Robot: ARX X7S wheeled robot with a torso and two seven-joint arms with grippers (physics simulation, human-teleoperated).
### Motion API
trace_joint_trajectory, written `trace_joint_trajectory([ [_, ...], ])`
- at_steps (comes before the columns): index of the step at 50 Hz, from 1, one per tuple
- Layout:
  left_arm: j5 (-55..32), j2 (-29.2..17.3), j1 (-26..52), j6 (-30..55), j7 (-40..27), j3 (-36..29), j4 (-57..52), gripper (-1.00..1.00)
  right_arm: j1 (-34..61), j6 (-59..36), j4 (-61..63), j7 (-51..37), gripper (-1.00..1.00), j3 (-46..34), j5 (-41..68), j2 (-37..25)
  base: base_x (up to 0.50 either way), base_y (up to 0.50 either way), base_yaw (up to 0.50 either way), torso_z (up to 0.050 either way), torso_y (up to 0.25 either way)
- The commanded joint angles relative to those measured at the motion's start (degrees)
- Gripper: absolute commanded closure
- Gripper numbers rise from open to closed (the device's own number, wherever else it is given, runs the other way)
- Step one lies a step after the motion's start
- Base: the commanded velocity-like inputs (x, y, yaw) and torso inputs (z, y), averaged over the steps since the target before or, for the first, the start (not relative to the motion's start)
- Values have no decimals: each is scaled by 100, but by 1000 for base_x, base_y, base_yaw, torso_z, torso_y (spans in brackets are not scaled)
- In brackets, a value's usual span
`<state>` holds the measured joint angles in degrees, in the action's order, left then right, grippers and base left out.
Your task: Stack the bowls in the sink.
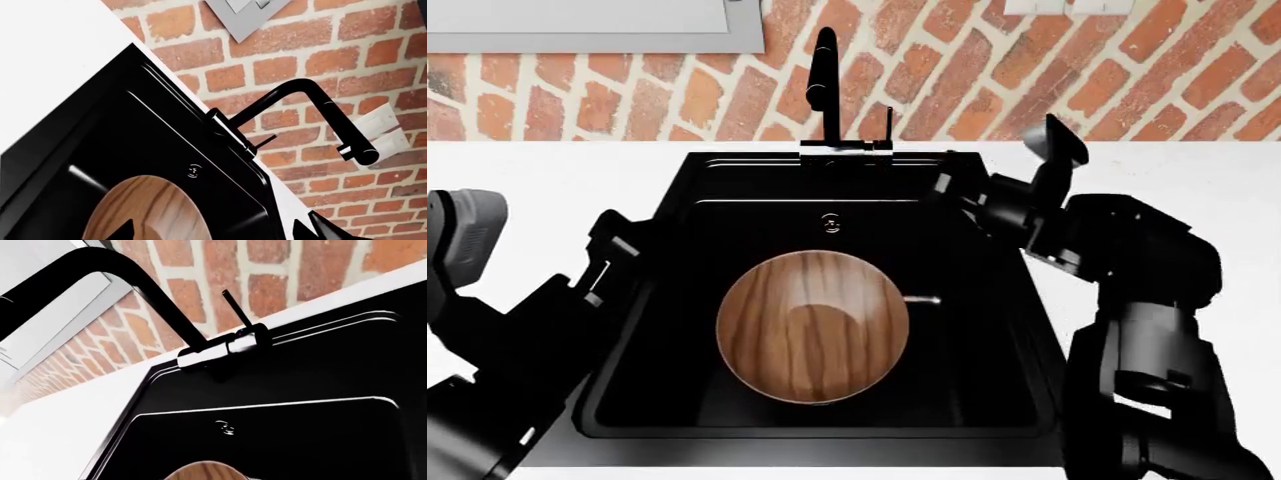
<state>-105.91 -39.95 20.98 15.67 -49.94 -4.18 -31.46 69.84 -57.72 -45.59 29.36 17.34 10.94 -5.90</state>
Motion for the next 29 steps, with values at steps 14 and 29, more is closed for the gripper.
trace_joint_trajectory([
  [14, 32, 216, 206, 83, 333, -222, 322, -100, -619, -2023, 3408, -326, -100, 951, 461, -727, 0, 0, 0, 0, 0],
  [29, 73, 156, 15, -20, 499, -61, 386, -100, -652, -2328, 3994, -534, -100, 1598, 456, -1190, 0, 0, 0, 0, 0],
])
